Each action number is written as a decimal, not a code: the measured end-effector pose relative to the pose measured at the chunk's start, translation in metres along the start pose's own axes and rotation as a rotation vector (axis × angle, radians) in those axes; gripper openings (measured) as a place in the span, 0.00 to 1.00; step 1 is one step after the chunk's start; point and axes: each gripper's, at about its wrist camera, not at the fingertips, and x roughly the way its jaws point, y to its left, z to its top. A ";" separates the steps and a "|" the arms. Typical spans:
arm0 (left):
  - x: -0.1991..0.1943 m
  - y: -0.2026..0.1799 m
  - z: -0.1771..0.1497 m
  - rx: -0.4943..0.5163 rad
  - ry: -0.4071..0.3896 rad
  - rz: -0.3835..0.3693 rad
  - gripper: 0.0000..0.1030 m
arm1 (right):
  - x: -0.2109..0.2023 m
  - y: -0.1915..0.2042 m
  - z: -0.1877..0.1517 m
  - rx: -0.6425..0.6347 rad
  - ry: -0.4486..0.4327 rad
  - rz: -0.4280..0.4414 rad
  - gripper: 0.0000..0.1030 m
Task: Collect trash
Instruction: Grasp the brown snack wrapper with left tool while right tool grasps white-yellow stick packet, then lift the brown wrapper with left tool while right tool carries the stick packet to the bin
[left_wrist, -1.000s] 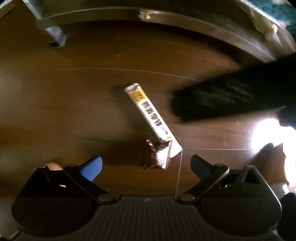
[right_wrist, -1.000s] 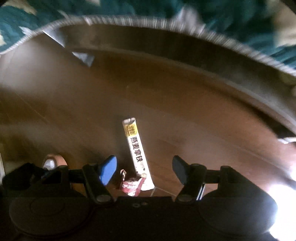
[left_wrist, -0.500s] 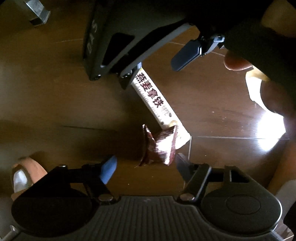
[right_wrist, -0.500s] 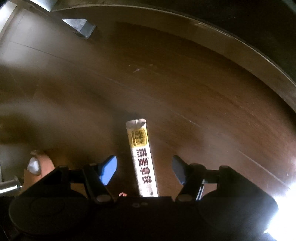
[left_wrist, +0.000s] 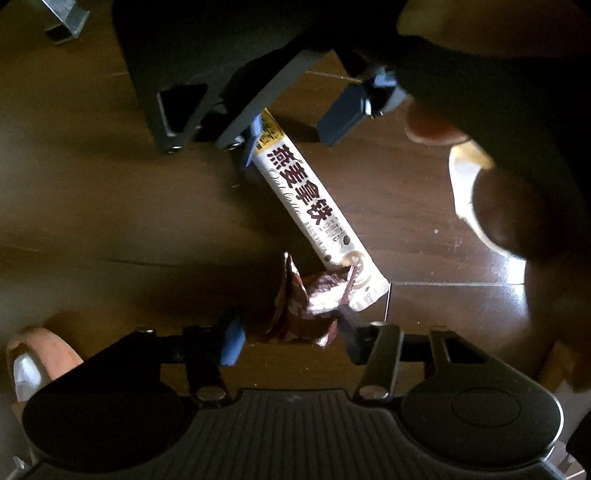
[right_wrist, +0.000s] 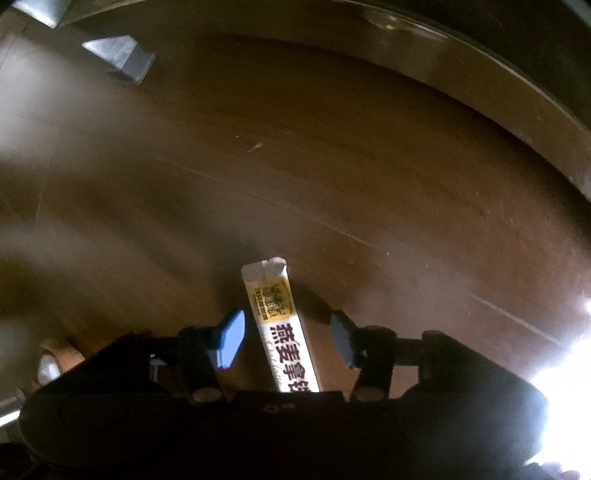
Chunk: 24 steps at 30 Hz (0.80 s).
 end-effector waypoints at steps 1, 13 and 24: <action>0.001 0.000 -0.001 0.005 0.007 0.003 0.37 | -0.001 0.001 -0.001 -0.025 -0.006 -0.019 0.28; -0.004 0.012 0.003 -0.015 0.015 -0.033 0.30 | -0.024 -0.073 -0.039 0.165 -0.034 -0.037 0.08; -0.089 -0.014 0.005 0.074 -0.090 -0.052 0.30 | -0.138 -0.107 -0.101 0.344 -0.169 -0.042 0.08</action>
